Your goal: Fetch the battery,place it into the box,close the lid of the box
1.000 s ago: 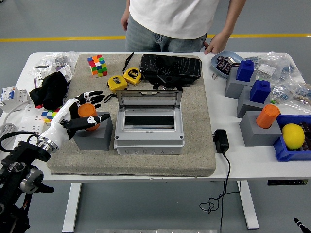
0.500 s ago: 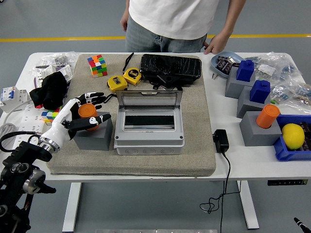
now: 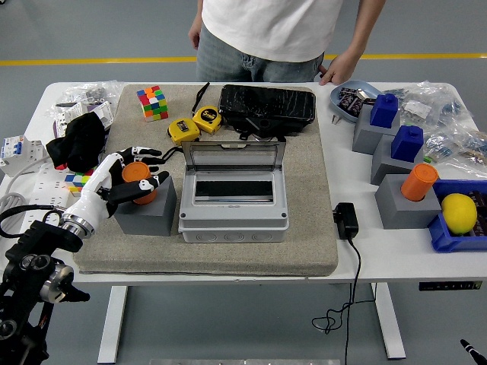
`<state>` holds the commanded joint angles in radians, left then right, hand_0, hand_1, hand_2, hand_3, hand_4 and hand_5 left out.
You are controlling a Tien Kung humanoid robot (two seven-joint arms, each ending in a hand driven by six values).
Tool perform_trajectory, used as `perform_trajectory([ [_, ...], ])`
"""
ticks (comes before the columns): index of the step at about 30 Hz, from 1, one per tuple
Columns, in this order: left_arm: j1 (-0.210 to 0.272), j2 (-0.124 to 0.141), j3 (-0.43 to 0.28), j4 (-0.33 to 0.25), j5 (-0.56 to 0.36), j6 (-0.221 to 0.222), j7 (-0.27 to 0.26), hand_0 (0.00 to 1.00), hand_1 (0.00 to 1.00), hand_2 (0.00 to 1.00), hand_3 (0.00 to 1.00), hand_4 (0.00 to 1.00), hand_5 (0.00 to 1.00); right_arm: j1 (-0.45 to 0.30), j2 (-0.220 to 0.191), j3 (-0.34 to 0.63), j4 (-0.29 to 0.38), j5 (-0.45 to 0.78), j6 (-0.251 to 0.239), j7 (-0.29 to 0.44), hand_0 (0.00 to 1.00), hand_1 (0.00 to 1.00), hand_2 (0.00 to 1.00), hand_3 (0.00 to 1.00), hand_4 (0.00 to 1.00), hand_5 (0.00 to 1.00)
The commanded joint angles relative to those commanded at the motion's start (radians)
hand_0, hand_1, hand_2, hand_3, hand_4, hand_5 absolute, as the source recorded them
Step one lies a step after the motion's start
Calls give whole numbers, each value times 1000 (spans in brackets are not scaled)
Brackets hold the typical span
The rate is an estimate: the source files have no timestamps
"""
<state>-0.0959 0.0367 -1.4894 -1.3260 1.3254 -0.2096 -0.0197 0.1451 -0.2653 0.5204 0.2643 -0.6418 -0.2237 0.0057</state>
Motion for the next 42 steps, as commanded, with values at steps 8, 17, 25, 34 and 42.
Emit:
perform_trajectory([
  [8, 4, -2, 9, -2, -2, 16, -2, 568, 607, 493, 491, 798, 2, -1, -1, 1, -1, 0, 0, 0, 869, 848, 809, 828, 998, 998],
  [17, 6, -4, 17, -1, -9, 34, -6, 315, 481, 396, 418, 816, 2, 1, -2, 6, -1, -3, 1, 0, 869, 847, 810, 828, 998, 998],
  [25, 8, -5, 22, -4, -17, 58, -14, 227, 428, 364, 393, 834, 2, 0, -2, 7, -1, -4, 1, 0, 868, 846, 810, 828, 998, 998],
  [34, 10, -5, 33, -4, -17, 94, -25, 140, 194, 206, 220, 885, 2, -1, -3, 6, -1, -3, 1, 0, 868, 846, 809, 827, 998, 998],
  [42, 11, -7, 44, -1, -26, 139, -45, 99, 151, 164, 173, 912, 2, -3, -3, 6, -2, -3, 2, 1, 868, 846, 809, 827, 998, 998],
])
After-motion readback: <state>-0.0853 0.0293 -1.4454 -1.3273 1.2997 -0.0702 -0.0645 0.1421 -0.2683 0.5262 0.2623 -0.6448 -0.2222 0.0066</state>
